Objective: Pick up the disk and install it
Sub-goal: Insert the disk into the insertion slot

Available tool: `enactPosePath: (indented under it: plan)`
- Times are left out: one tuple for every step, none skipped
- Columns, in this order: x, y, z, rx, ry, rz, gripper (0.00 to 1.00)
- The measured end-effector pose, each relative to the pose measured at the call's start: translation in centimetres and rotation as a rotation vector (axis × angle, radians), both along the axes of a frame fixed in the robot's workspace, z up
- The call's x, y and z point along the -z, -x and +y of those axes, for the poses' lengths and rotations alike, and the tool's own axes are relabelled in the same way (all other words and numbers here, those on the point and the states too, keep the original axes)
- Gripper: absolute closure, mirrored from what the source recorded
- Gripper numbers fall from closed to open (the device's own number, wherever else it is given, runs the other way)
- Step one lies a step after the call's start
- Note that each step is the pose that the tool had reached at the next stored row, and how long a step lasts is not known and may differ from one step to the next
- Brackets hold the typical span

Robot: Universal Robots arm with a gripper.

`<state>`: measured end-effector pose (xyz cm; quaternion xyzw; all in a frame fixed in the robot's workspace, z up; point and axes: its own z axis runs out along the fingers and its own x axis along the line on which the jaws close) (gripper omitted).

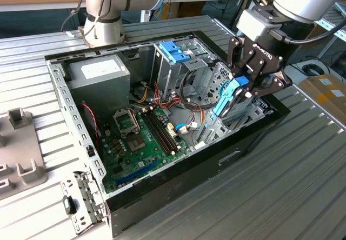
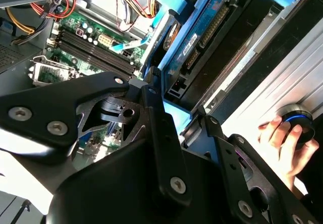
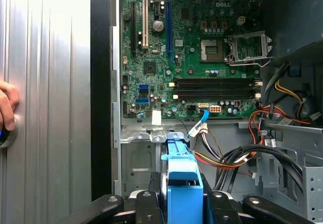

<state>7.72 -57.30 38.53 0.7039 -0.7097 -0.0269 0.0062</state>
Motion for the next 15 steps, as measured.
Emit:
enactPosePath:
  plan:
    - [0.12,0.00,0.00,0.000,0.0000,0.0000,0.63]
    - [0.20,0.00,0.00,0.000,0.0000,0.0000,0.63]
    - [0.26,0.00,0.00,0.000,0.0001,0.0000,0.63]
    - [0.38,0.00,0.00,0.000,0.0000,0.0000,0.63]
    - [0.49,0.00,0.00,0.000,-0.0001,0.0000,0.63]
    - [0.50,0.00,0.00,0.000,0.0001,0.0000,0.63]
    - [0.51,0.00,0.00,0.000,0.0001,0.0000,0.63]
    - [0.52,0.00,0.00,0.000,0.0000,0.0000,0.63]
    - [0.52,0.00,0.00,0.000,0.0000,0.0000,0.63]
    - [0.52,0.00,0.00,0.000,0.0000,0.0000,0.63]
    - [0.54,0.00,0.00,0.000,-0.0004,-0.0001,0.63]
    - [0.54,0.00,0.00,0.000,-0.0003,0.0000,0.56]
    - [0.54,0.00,0.00,0.000,-0.0002,0.0000,0.50]
    - [0.53,0.00,0.00,0.000,-0.0001,-0.0001,0.50]
    - [0.53,0.00,0.00,0.000,0.0000,0.0000,0.44]
